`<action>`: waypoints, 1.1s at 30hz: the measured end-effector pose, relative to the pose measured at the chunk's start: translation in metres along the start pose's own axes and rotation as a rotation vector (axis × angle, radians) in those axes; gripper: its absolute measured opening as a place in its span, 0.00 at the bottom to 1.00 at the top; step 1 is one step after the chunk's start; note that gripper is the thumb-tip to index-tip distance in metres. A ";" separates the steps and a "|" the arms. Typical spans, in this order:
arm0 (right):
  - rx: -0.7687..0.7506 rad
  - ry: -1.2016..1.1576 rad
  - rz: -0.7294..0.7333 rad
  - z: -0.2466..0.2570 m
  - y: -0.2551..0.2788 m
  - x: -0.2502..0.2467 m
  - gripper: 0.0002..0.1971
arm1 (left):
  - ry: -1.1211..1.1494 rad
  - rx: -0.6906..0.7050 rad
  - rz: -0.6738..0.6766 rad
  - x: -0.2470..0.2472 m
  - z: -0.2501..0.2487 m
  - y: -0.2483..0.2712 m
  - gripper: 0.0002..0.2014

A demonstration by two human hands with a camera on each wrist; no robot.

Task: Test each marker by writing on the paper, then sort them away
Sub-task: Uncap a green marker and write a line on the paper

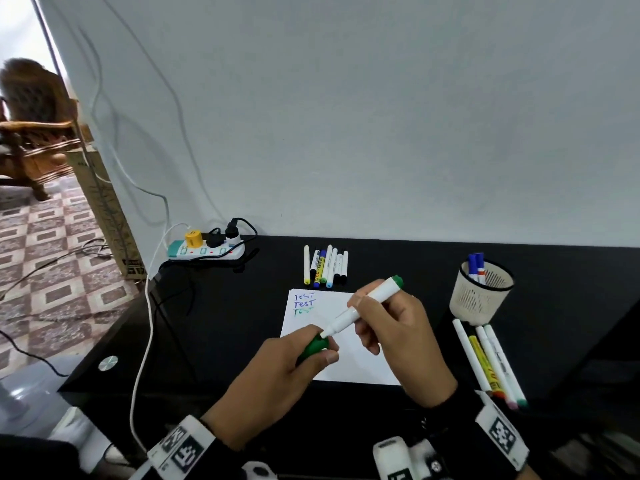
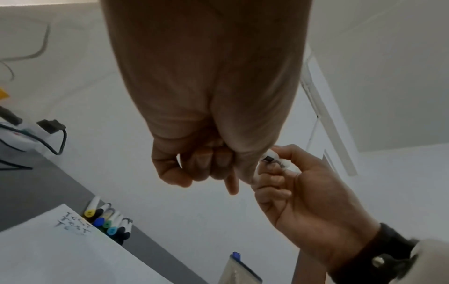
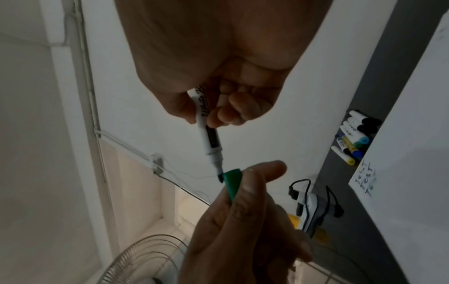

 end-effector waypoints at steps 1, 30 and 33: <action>-0.008 -0.014 -0.005 0.002 0.003 -0.002 0.12 | -0.003 0.001 0.001 0.000 -0.004 0.002 0.04; -0.027 -0.060 0.120 -0.011 0.037 -0.012 0.18 | -0.010 -0.060 0.260 0.001 -0.041 0.013 0.18; 0.017 -0.029 0.193 -0.013 0.038 -0.022 0.13 | -0.072 -0.043 0.238 0.000 -0.030 0.012 0.18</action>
Point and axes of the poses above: each hand's wrist, its own y-axis away from the middle knuckle, its own x-axis out of the palm, z = x × y, the point moved 1 cm from there along -y, towards the middle knuckle, and after that the axes turned 2 degrees about -y, right-handed, at the moved point
